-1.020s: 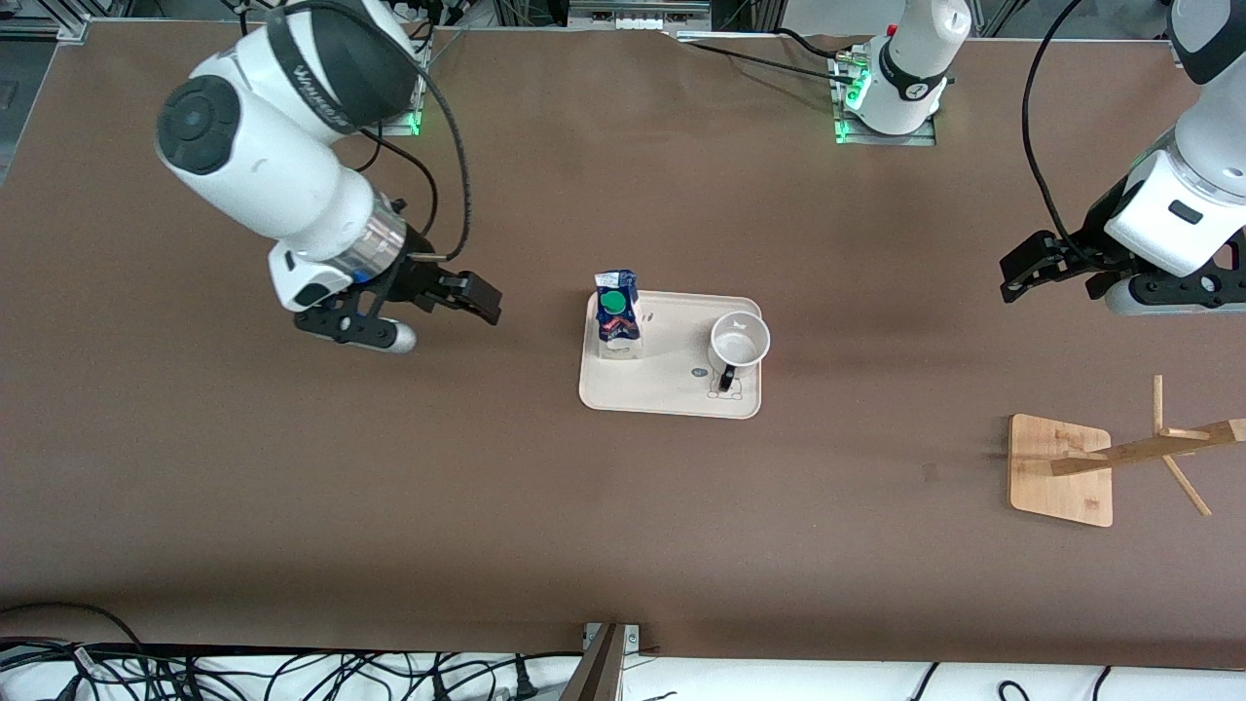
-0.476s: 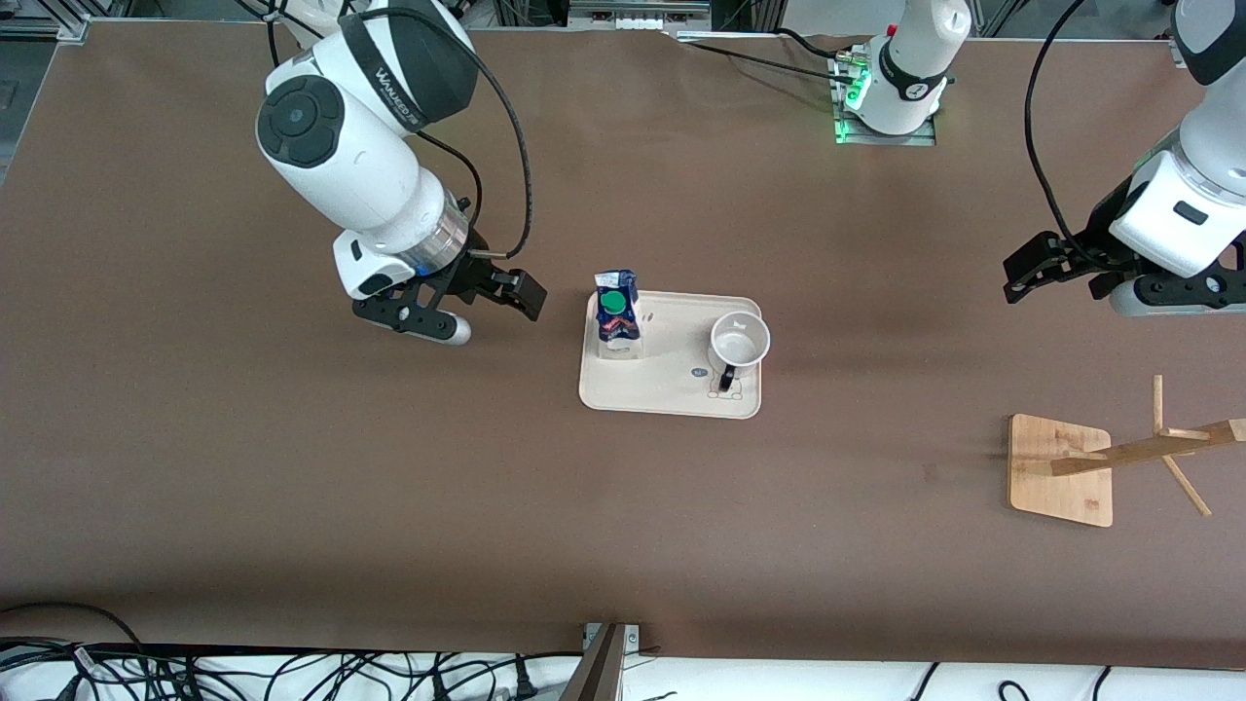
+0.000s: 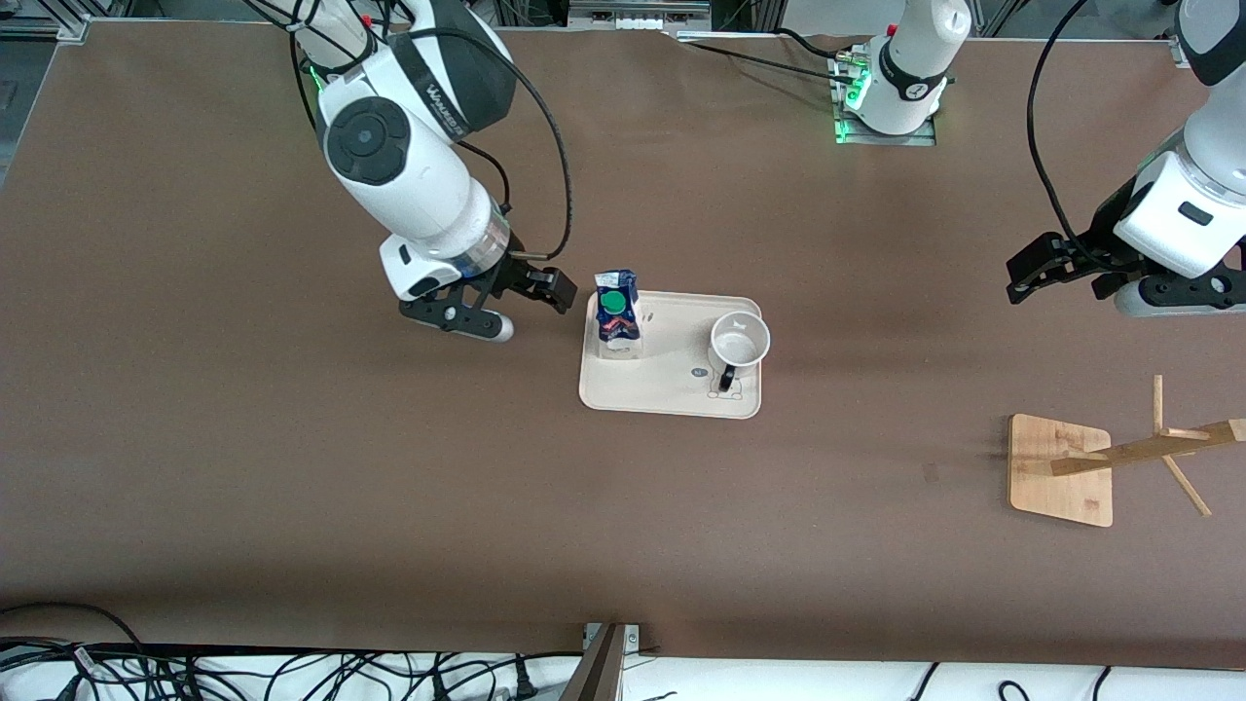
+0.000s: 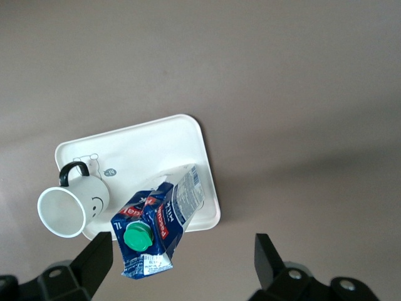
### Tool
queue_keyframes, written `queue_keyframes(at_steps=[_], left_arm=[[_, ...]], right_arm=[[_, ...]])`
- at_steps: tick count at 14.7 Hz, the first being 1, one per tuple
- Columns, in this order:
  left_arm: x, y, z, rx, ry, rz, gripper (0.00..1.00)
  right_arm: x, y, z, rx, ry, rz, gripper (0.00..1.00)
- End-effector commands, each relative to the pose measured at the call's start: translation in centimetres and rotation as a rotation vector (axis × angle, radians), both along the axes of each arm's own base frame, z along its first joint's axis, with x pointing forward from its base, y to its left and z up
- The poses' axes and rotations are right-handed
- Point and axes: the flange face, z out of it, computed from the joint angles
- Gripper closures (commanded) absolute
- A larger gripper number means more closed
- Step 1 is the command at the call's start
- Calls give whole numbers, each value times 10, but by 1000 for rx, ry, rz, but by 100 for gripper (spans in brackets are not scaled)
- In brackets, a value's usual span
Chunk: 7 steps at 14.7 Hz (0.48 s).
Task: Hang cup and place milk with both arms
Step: 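Lower the open right gripper around the milk carton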
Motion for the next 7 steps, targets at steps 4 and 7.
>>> queue_keyframes(at_steps=[4, 7], left_arm=[[0, 1, 5, -6, 9, 22, 0], [0, 1, 6, -6, 7, 22, 0]], right_arm=[[-17, 50, -40, -10, -7, 39, 0], [-34, 83, -57, 5, -28, 76, 0]])
